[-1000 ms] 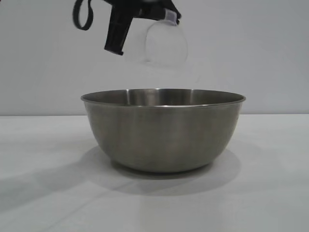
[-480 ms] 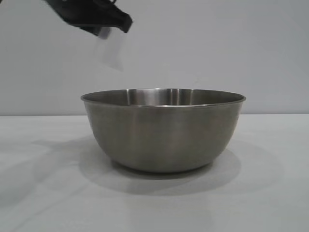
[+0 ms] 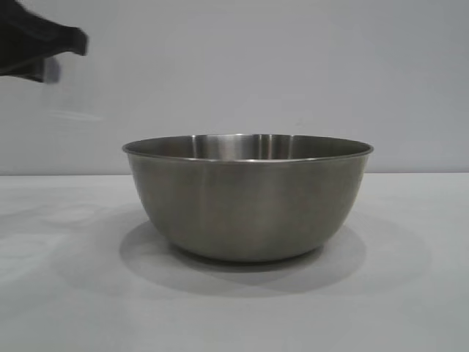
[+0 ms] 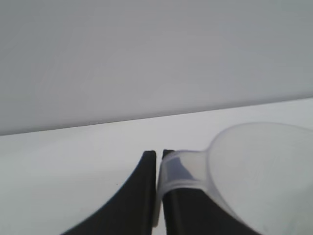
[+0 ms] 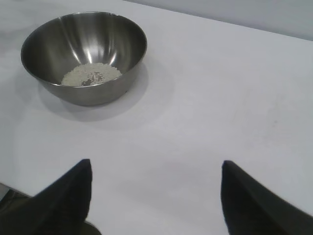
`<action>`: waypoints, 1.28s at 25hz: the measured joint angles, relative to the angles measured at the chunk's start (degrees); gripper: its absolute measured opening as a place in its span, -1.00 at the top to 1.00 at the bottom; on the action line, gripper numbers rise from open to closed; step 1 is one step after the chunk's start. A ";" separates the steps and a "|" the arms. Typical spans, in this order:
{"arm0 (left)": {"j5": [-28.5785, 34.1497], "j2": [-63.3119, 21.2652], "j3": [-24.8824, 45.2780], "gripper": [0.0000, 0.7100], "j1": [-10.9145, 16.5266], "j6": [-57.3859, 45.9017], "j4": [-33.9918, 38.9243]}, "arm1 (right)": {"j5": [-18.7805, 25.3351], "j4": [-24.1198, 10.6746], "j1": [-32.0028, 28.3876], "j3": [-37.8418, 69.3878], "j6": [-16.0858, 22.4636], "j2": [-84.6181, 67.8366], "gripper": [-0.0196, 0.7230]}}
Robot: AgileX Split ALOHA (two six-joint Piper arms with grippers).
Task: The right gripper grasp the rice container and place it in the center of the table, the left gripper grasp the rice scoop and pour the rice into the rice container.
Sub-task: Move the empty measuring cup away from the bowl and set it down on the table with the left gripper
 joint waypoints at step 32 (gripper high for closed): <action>-16.51 9.59 16.61 0.30 0.00 1.15 2.46 | 0.00 0.00 0.00 0.00 0.00 0.00 -0.32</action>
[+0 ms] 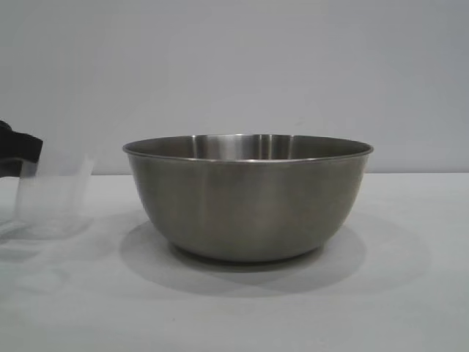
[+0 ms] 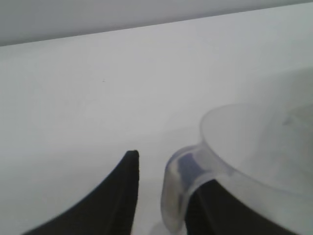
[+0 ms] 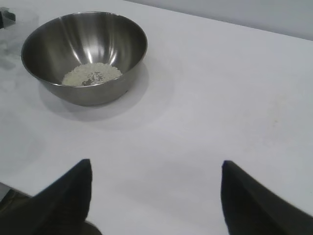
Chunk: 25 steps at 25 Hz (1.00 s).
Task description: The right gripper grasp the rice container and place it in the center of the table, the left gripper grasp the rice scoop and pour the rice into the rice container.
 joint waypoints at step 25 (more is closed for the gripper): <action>3.91 -21.32 -3.46 0.30 7.24 -8.93 -0.90 | 0.00 0.00 0.00 0.00 0.18 0.00 -0.32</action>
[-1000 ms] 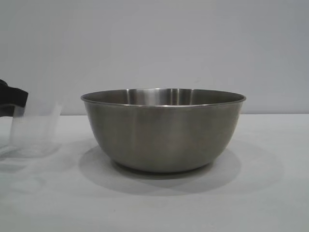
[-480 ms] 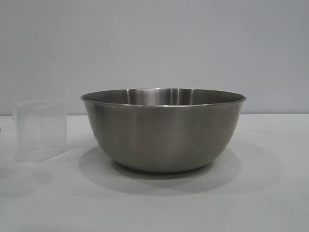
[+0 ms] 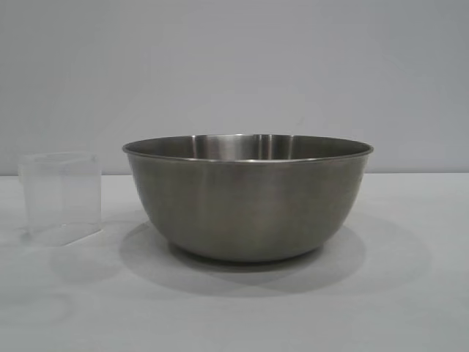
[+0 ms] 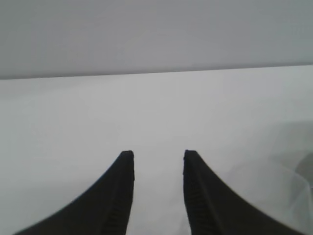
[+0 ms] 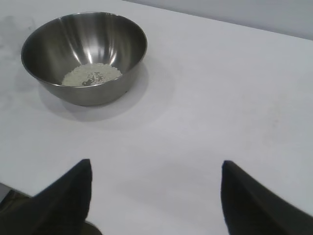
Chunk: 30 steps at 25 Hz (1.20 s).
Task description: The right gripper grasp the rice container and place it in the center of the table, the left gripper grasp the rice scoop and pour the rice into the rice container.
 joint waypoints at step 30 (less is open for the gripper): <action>65.35 -65.00 -2.07 0.30 2.53 -15.88 29.58 | 0.00 0.00 0.00 0.00 0.00 0.00 -0.32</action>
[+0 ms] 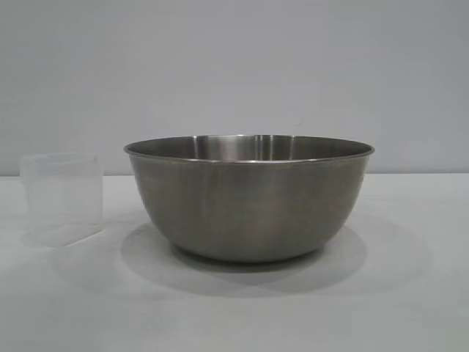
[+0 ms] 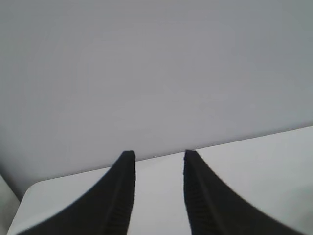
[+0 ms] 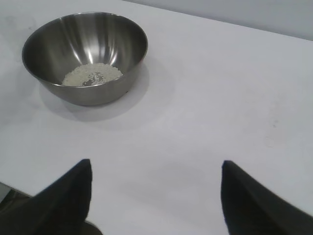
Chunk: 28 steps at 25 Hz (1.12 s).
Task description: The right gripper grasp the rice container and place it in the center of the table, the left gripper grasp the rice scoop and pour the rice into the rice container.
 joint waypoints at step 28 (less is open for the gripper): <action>49.17 -27.54 -5.08 0.30 -5.11 25.65 -30.16 | 0.00 0.00 0.00 0.00 0.00 0.00 -0.32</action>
